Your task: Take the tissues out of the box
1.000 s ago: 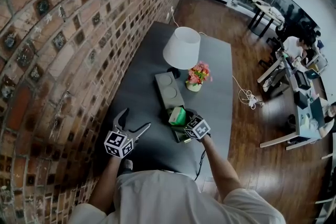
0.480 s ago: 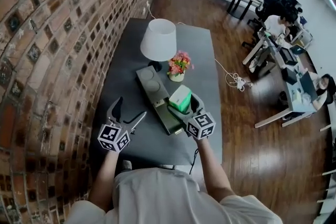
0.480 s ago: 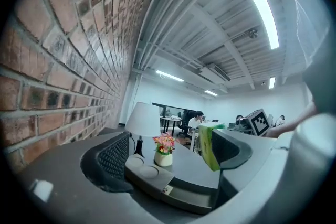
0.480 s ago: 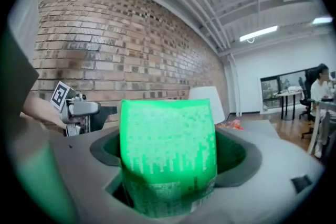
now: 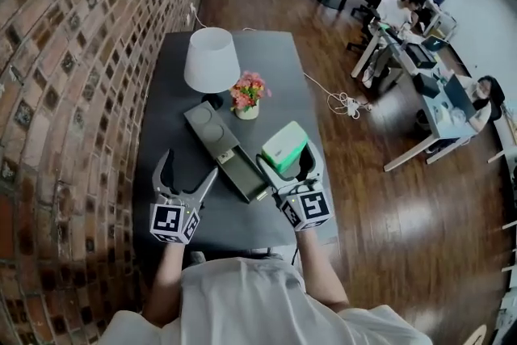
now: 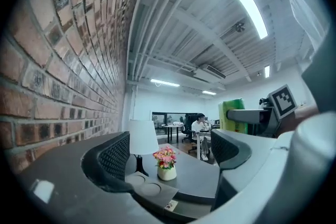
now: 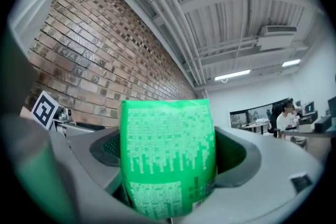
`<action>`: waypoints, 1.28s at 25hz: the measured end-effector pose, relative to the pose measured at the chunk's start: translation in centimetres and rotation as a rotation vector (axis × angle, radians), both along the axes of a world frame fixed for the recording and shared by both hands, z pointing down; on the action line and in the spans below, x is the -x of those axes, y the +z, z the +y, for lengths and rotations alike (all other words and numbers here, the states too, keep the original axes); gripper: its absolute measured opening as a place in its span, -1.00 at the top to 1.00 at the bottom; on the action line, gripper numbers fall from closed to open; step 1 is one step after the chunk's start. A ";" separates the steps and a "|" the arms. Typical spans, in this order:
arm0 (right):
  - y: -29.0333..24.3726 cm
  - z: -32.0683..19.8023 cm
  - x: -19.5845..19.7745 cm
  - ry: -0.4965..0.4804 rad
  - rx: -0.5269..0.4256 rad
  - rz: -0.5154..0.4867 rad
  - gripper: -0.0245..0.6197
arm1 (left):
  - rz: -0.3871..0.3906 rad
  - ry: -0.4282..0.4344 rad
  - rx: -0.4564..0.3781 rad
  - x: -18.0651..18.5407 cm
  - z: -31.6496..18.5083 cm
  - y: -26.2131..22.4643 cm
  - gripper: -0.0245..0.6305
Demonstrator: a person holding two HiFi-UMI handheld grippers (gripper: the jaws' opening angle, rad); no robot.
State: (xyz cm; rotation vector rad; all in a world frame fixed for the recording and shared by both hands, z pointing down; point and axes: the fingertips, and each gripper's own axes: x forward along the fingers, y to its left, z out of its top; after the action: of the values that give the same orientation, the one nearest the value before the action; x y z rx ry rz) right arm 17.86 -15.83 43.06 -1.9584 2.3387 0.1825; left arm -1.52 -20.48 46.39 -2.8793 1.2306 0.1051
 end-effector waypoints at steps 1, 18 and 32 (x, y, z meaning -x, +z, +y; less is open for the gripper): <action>-0.4 0.7 -0.2 0.031 -0.012 -0.010 -0.59 | -0.001 -0.012 -0.011 0.0 0.1 -0.3 -0.49; 1.2 6.5 -0.9 0.269 0.036 -0.041 -0.59 | 0.033 -0.237 -0.070 4.0 2.2 -1.5 -0.38; 1.2 5.5 -0.7 0.285 0.043 -0.022 -0.59 | 0.026 -0.311 -0.071 6.1 1.3 -1.3 -0.38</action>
State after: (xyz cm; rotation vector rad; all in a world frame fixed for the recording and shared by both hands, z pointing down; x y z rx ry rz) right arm 18.57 -10.30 44.29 -2.2953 2.0566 0.1285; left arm -7.61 -19.15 45.11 -2.5967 1.6245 0.1781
